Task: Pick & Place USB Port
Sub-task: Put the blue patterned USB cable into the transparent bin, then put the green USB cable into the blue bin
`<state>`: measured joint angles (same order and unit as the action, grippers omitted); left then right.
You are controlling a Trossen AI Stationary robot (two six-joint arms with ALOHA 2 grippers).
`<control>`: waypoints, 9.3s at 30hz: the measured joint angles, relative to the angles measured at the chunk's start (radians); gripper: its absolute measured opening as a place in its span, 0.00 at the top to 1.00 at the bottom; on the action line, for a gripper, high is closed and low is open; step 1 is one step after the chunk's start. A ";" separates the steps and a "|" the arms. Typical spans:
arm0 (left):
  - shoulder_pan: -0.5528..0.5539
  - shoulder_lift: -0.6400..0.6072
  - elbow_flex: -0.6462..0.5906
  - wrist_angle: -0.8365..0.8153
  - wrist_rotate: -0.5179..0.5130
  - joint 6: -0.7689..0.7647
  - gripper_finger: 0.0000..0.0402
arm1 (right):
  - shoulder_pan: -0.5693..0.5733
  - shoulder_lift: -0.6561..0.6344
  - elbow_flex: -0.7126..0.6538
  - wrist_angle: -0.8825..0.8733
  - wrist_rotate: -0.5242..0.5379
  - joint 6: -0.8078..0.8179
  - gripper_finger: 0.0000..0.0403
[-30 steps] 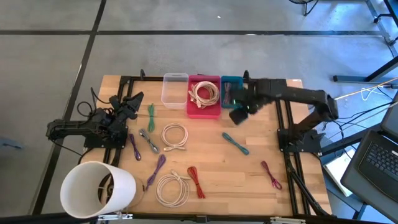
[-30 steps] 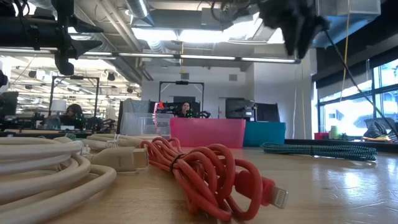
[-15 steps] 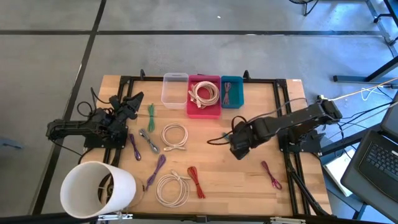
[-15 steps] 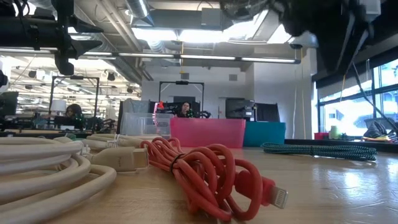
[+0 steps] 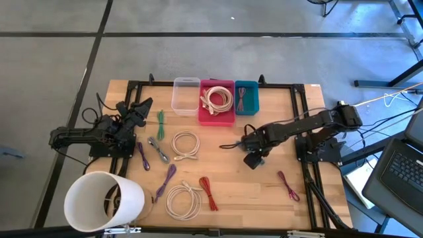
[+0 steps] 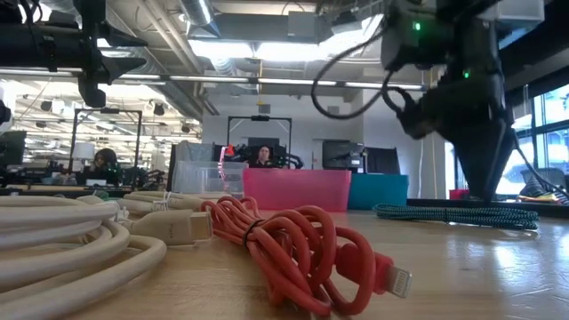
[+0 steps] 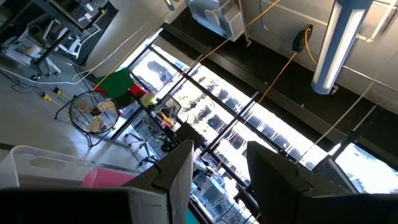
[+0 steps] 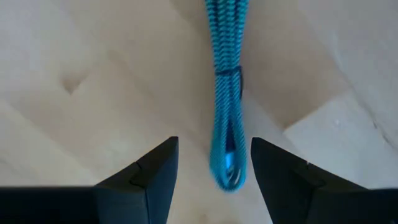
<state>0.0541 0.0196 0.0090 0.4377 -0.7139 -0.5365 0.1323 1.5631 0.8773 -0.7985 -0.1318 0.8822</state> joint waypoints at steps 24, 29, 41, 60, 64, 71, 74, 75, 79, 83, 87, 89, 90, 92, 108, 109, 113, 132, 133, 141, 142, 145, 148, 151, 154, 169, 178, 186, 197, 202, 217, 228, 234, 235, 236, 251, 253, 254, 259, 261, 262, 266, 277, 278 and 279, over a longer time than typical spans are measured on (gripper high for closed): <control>0.000 0.000 0.000 0.014 0.240 -0.118 0.64 | -0.026 0.079 -0.048 0.209 0.104 -0.132 0.86; 0.000 0.000 0.000 0.015 0.199 -0.192 0.64 | -0.027 0.119 -0.045 0.291 0.101 -0.167 0.83; 0.000 0.000 0.000 0.017 0.245 -0.213 0.64 | -0.021 0.106 -0.015 0.277 0.146 -0.112 0.96; 0.000 0.000 0.065 0.072 0.421 0.016 0.64 | 0.056 0.092 0.564 -0.430 0.529 -0.104 0.99; 0.000 0.021 0.167 -0.109 0.417 0.098 0.64 | 0.050 0.092 0.646 -0.480 0.576 -0.107 0.99; 0.000 0.222 0.361 -0.282 0.395 0.197 0.64 | 0.041 0.090 0.778 -0.337 0.584 -0.252 0.99; 0.000 0.366 0.450 -0.278 0.417 0.323 0.64 | 0.033 0.089 0.823 -0.210 0.553 -0.351 0.99; 0.000 0.415 0.477 -0.279 0.417 0.369 0.64 | 0.032 0.089 0.834 -0.163 0.526 -0.390 0.99; 0.015 0.595 0.571 -0.251 0.403 0.479 0.64 | 0.031 0.089 0.859 0.041 0.438 -0.536 0.99; 0.078 0.702 0.628 -0.251 0.483 0.430 0.64 | 0.032 0.089 0.864 0.163 0.403 -0.628 0.99; 0.154 0.767 0.633 -0.137 0.737 0.329 0.64 | 0.018 0.089 0.865 0.268 0.400 -0.724 0.99; 0.176 0.796 0.633 -0.047 0.860 0.274 0.64 | 0.002 0.089 0.865 0.300 0.400 -0.757 0.99; 0.181 0.811 0.633 -0.006 0.904 0.251 0.64 | -0.007 0.089 0.865 0.314 0.400 -0.765 0.99; 0.181 0.842 0.633 0.067 0.958 0.223 0.64 | -0.025 0.089 0.865 0.338 0.391 -0.785 0.99; 0.182 1.040 0.711 0.268 1.046 0.199 0.64 | -0.077 0.124 0.865 0.403 0.294 -0.798 0.99; 0.182 1.055 0.725 0.270 1.053 0.199 0.64 | -0.081 0.127 0.866 0.417 0.287 -0.799 0.99; 0.182 1.109 0.766 0.253 1.074 0.232 0.68 | -0.093 0.134 0.864 0.403 0.270 -0.812 0.99; 0.259 1.067 0.784 0.144 1.103 0.258 0.94 | -0.106 0.111 0.945 0.101 0.554 -0.988 0.63; 0.263 1.060 0.784 0.134 1.103 0.258 0.94 | -0.110 0.111 0.972 0.042 0.600 -0.975 0.59; 0.317 0.981 0.784 -0.016 1.076 0.262 0.94 | -0.133 0.109 1.123 -0.476 0.827 -0.749 0.34; 0.323 0.970 0.784 -0.051 1.064 0.269 0.94 | -0.137 0.109 1.129 -0.550 0.850 -0.703 0.33; 0.338 0.937 0.784 -0.153 0.996 0.285 0.94 | -0.144 0.110 1.134 -0.770 0.896 -0.537 0.32; 0.354 0.916 0.784 -0.216 0.913 0.285 0.94 | -0.144 0.085 1.090 -0.755 0.899 -0.474 0.32; 0.379 0.922 0.784 -0.236 0.845 0.246 0.94 | -0.144 0.074 1.079 -0.770 0.916 -0.437 0.32; 0.406 0.953 0.818 -0.281 0.823 0.212 0.94 | -0.154 0.071 1.069 -0.769 0.925 -0.429 0.32; 0.452 1.385 1.371 -0.810 0.546 0.252 0.94 | -0.282 -0.133 0.939 -0.773 0.926 -0.488 0.32; 0.621 1.541 1.454 -0.925 0.554 0.051 0.94 | -0.349 -0.262 0.793 -0.741 0.920 -0.490 0.32; 0.668 1.671 1.454 -1.067 0.605 -0.021 0.94 | -0.358 -0.273 0.703 -0.681 0.839 -0.523 0.32; 0.697 1.763 1.454 -1.223 0.639 -0.078 0.94 | -0.358 -0.273 0.635 -0.588 0.803 -0.569 0.32; 0.708 1.828 1.454 -1.270 0.691 -0.089 0.94 | -0.359 -0.273 0.635 -0.585 0.800 -0.578 0.32; 0.740 1.943 1.453 -1.317 0.761 -0.093 0.94 | -0.358 -0.273 0.635 -0.580 0.792 -0.625 0.32; 0.738 1.991 1.453 -1.315 0.821 -0.095 0.88 | -0.358 -0.273 0.636 -0.566 0.792 -0.629 0.32; 0.738 1.987 1.453 -1.328 0.795 -0.097 0.63 | -0.358 -0.273 0.636 -0.566 0.792 -0.629 0.32; 0.738 1.987 1.453 -1.328 0.795 -0.097 0.59 | -0.358 -0.273 0.636 -0.566 0.792 -0.629 0.32; 0.738 1.987 1.453 -1.327 0.796 -0.095 0.56 | -0.358 -0.273 0.636 -0.566 0.792 -0.629 0.32; 0.726 1.788 1.542 -1.321 0.713 -0.052 0.42 | -0.358 -0.273 0.636 -0.561 0.793 -0.629 0.32; 0.711 1.732 1.542 -1.310 0.682 -0.049 0.42 | -0.359 -0.273 0.636 -0.555 0.793 -0.629 0.32; 0.701 1.703 1.542 -1.301 0.668 -0.044 0.43 | -0.358 -0.273 0.636 -0.555 0.793 -0.633 0.32; 0.631 1.557 1.542 -1.279 0.596 -0.018 0.44 | -0.358 -0.273 0.636 -0.553 0.793 -0.660 0.32; 0.588 1.505 1.542 -1.281 0.567 -0.015 0.44 | -0.358 -0.273 0.637 -0.552 0.793 -0.667 0.32; 0.565 1.481 1.542 -1.286 0.558 -0.015 0.44 | -0.358 -0.273 0.637 -0.552 0.790 -0.669 0.32; 0.449 1.410 1.542 -1.314 0.515 -0.043 0.44 | -0.359 -0.273 0.637 -0.554 0.762 -0.690 0.32; 0.008 1.311 1.542 -1.637 0.138 -0.244 0.44 | -0.359 -0.273 0.637 -0.589 0.759 -0.581 0.32; -0.038 1.305 1.542 -1.657 0.108 -0.277 0.44 | -0.358 -0.273 0.637 -0.589 0.759 -0.575 0.32; -0.086 1.298 1.536 -1.666 0.076 -0.306 0.44 | -0.358 -0.273 0.637 -0.589 0.759 -0.568 0.32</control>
<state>-0.0316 1.3173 1.5453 -1.2283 -0.6377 -0.8425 -0.2260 1.2903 1.5139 -1.3880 0.6271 0.3140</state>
